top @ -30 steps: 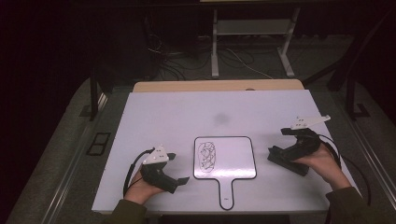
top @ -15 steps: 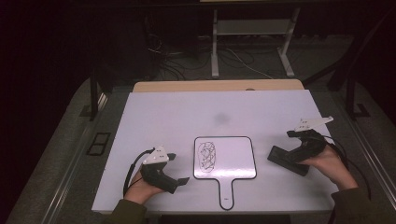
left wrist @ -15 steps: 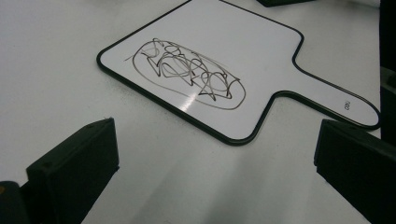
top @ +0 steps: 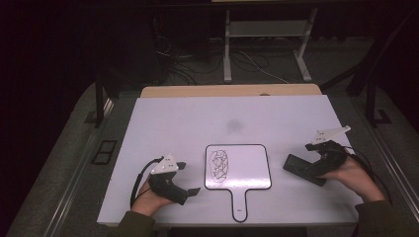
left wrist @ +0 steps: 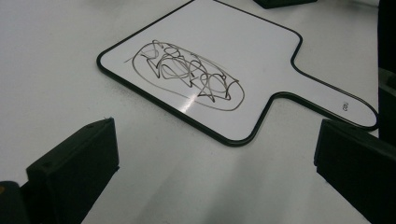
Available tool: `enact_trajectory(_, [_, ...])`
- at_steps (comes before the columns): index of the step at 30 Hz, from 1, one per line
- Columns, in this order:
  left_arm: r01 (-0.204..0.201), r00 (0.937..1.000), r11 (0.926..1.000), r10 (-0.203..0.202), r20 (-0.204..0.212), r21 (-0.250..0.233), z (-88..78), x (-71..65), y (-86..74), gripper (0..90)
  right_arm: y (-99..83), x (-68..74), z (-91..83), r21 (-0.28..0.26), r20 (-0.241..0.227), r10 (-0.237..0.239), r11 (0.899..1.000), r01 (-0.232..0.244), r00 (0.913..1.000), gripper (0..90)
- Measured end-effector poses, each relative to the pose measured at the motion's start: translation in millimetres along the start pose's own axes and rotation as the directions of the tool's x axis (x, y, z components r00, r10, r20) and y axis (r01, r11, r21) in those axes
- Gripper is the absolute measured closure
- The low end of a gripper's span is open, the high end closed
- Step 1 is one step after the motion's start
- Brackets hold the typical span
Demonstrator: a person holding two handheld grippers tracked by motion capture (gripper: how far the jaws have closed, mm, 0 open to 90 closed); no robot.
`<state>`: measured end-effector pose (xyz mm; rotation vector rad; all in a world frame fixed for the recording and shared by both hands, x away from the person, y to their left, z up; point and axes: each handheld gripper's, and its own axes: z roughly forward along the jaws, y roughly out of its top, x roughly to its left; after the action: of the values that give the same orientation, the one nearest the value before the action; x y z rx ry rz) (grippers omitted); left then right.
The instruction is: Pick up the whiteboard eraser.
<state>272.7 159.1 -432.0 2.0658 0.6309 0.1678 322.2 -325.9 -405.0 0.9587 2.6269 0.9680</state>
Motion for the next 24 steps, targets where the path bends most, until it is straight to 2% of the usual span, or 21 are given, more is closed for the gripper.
enact_trajectory(14, [0.000, 1.0000, 1.0000, 0.000, 0.000, 0.008, 0.4, -0.4, -0.1, 0.0, -5.2, -0.7, 6.6, 0.102, 0.003, -0.019, 0.995, 0.018, 0.9998, 5.5])
enact_trajectory(17, [-0.001, 1.0000, 1.0000, 0.001, 0.001, 0.009, 0.4, -0.3, 0.0, 0.0, -5.7, 0.0, 7.0, 0.114, -0.008, -0.029, 0.993, 0.030, 0.9996, 11.8])
enact_trajectory(24, [-0.001, 1.0000, 1.0000, 0.001, 0.002, 0.008, 0.4, -0.8, 0.0, 0.0, -8.6, -0.3, 11.9, 0.165, -0.008, -0.043, 0.985, 0.044, 0.9990, 13.2])
